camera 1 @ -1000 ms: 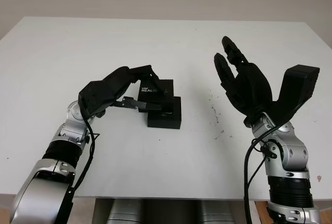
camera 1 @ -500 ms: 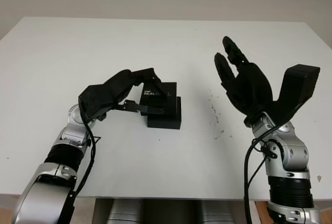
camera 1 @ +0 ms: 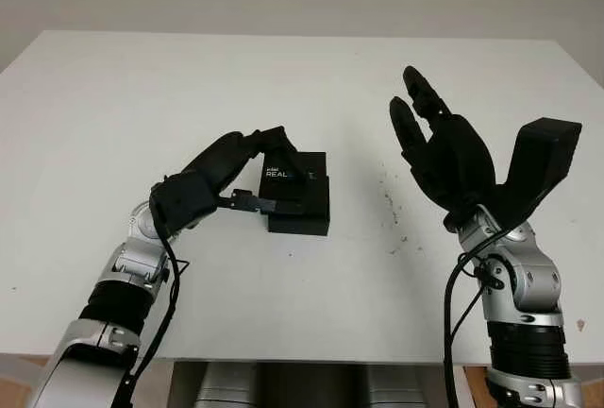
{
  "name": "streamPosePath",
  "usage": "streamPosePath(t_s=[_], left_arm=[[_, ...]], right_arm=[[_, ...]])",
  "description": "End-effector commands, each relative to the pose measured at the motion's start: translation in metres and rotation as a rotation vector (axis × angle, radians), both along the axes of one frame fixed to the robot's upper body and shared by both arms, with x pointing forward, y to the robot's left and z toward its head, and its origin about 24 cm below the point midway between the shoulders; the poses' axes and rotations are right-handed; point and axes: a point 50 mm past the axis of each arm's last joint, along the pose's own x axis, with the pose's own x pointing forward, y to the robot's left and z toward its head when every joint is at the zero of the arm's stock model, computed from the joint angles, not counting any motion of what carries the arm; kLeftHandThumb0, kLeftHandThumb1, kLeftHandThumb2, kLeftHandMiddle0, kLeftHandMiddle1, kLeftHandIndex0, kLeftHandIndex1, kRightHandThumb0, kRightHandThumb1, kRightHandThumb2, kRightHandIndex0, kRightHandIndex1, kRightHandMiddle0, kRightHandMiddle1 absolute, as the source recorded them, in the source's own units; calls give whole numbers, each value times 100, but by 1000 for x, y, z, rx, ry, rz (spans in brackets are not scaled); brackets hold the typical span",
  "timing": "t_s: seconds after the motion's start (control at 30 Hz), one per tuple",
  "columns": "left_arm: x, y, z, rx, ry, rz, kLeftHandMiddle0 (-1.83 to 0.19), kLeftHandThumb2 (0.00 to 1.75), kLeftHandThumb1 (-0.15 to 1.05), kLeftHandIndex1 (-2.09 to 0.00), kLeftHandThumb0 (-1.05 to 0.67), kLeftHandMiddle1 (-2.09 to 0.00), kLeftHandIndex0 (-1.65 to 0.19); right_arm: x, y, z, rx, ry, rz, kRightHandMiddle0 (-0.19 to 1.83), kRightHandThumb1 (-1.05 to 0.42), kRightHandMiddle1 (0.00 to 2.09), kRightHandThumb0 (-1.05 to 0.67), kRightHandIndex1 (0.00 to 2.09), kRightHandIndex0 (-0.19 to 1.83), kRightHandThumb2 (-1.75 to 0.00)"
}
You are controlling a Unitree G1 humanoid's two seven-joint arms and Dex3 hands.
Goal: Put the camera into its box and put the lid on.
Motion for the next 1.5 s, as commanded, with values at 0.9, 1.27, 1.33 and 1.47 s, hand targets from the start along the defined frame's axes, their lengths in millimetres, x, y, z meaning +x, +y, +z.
streamPosePath(t_s=[0.9,1.27,1.33,1.47], left_arm=[[-8,-7,-9,21,20,52,-40,5,94,-149,-19,-156,-31],[-11,-4,-6,2,20,48,-40,6,95,-139,-14,-137,-32],[-12,-5,-5,-5,10,46,-42,5,94,-139,-13,-137,-33],[-14,-5,-3,-12,7,42,-42,5,94,-140,-15,-139,-34]], right_arm=[[-2,1,2,13,-15,-3,-10,-105,6,-47,4,-19,-43],[-1,1,2,11,-15,-4,-10,-105,6,-48,5,-19,-42],[-1,1,2,14,-13,-7,-9,-105,6,-48,5,-18,-42],[-1,1,1,30,-6,-11,-8,-105,6,-48,5,-18,-40]])
